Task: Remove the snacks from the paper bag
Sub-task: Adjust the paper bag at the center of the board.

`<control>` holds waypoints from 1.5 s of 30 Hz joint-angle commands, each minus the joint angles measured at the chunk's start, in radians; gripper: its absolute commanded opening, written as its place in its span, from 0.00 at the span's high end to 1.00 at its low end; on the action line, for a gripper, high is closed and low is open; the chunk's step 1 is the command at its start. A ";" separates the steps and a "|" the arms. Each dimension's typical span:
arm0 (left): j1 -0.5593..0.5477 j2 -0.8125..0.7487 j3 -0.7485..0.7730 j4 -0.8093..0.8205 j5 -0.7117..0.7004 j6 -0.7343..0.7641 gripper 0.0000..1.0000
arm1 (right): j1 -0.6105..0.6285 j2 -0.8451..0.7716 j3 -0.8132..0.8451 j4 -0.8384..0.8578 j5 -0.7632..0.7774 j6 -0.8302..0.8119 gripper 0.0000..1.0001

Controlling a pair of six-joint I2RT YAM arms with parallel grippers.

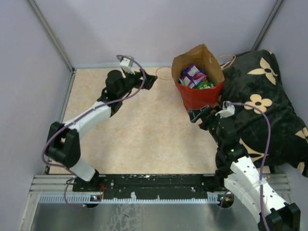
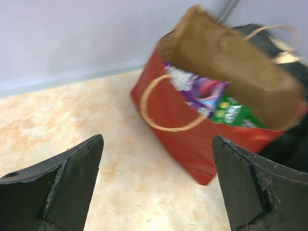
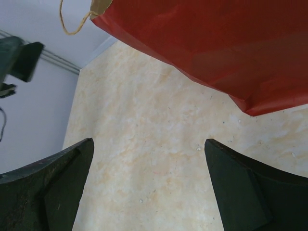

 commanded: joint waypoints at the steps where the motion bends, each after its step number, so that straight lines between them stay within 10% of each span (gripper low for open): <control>1: -0.004 0.176 0.148 -0.183 -0.164 0.081 0.01 | 0.008 -0.022 0.064 -0.017 0.044 -0.037 0.01; 10: -0.004 0.440 0.470 -0.276 0.040 0.135 0.10 | 0.008 -0.057 0.064 -0.062 0.092 -0.074 0.01; 12: -0.004 0.437 0.465 -0.275 0.056 0.149 0.29 | 0.008 -0.056 0.063 -0.065 0.096 -0.079 0.01; 15: -0.004 0.375 0.383 -0.219 0.097 0.200 0.93 | 0.008 -0.057 0.060 -0.070 0.101 -0.085 0.01; 16: -0.004 0.345 0.337 -0.180 0.120 0.225 1.00 | 0.008 -0.057 0.060 -0.070 0.104 -0.086 0.01; 23: -0.004 0.192 0.238 -0.251 0.341 0.415 1.00 | 0.008 -0.043 0.060 -0.059 0.093 -0.076 0.01; 42: -0.006 -0.034 -0.409 -0.262 -0.289 -0.098 1.00 | 0.008 -0.065 0.099 -0.146 0.141 -0.081 0.01; 45: -0.006 -0.073 -0.462 -0.253 -0.316 -0.121 0.75 | 0.007 -0.066 0.100 -0.149 0.138 -0.078 0.01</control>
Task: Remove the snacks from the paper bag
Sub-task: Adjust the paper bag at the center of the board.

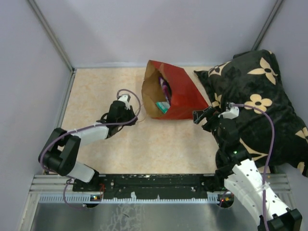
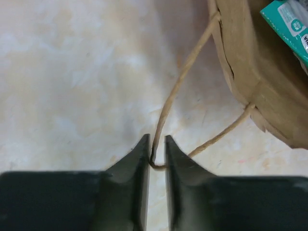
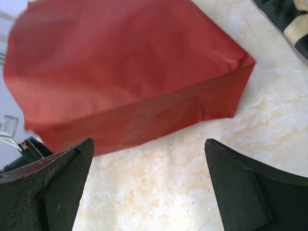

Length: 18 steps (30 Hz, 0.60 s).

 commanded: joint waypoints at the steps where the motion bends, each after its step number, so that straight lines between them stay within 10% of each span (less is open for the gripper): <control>1: 0.002 -0.074 -0.056 -0.003 -0.095 -0.097 0.59 | 0.008 -0.013 0.057 0.010 0.023 -0.009 0.01; 4: 0.001 -0.120 -0.050 -0.064 -0.120 -0.096 0.12 | 0.007 -0.010 0.060 0.007 0.021 -0.007 0.01; 10: -0.002 -0.441 0.002 -0.178 -0.151 -0.013 0.02 | 0.007 0.002 0.068 -0.009 0.036 -0.022 0.01; 18: -0.003 -0.514 0.089 -0.091 0.659 0.290 0.00 | 0.032 0.080 0.066 0.052 0.005 -0.025 0.01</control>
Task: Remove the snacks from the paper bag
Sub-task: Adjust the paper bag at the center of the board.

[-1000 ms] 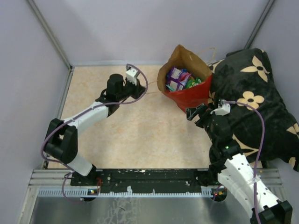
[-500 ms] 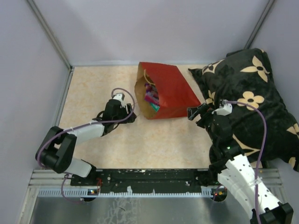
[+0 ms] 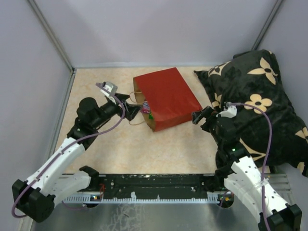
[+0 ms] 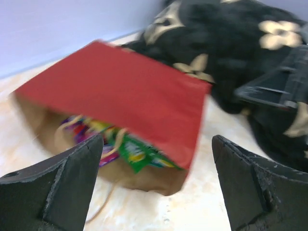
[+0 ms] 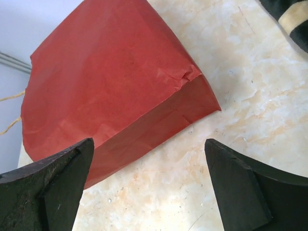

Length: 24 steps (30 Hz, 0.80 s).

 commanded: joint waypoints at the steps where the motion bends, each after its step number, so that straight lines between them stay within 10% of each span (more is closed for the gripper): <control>1: -0.005 0.081 0.029 0.072 0.554 0.116 0.00 | 0.050 0.067 0.062 0.091 -0.001 -0.028 0.01; 4: -0.031 0.131 -0.022 0.293 0.787 0.100 0.00 | 0.176 0.157 0.104 0.095 0.122 -0.119 0.01; 9: -0.082 0.139 0.046 0.177 0.930 0.270 0.00 | 0.340 0.283 0.202 0.026 0.422 -0.172 0.01; 19: -0.079 0.228 0.277 -0.055 -0.170 0.137 0.00 | 0.199 0.265 0.199 -0.028 0.361 0.241 0.12; 24: -0.078 0.213 0.204 0.017 -0.338 0.108 0.00 | 0.160 0.329 0.214 -0.088 0.457 0.433 0.29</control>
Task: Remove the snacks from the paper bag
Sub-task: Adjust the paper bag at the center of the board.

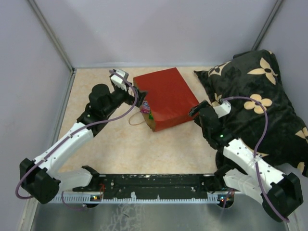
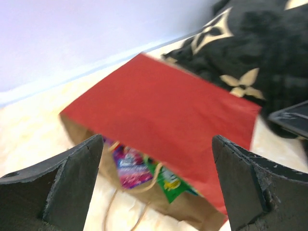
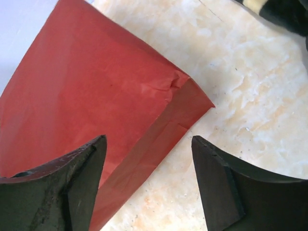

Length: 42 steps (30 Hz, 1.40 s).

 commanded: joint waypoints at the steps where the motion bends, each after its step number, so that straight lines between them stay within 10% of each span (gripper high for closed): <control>1: 0.000 -0.016 -0.062 0.009 -0.316 -0.050 0.00 | -0.052 0.047 0.046 -0.010 0.065 0.232 0.32; 16: 0.012 -0.004 -0.102 -0.033 -0.355 -0.085 0.00 | -0.193 0.300 0.017 0.254 -0.066 0.232 0.67; 32: 0.068 0.006 -0.067 -0.147 -0.504 -0.165 0.00 | -0.337 0.494 0.171 0.400 -0.091 0.013 0.81; 42: 0.238 0.193 0.023 -0.140 -0.194 -0.164 0.01 | -0.436 0.819 0.521 0.416 -0.307 -0.243 0.83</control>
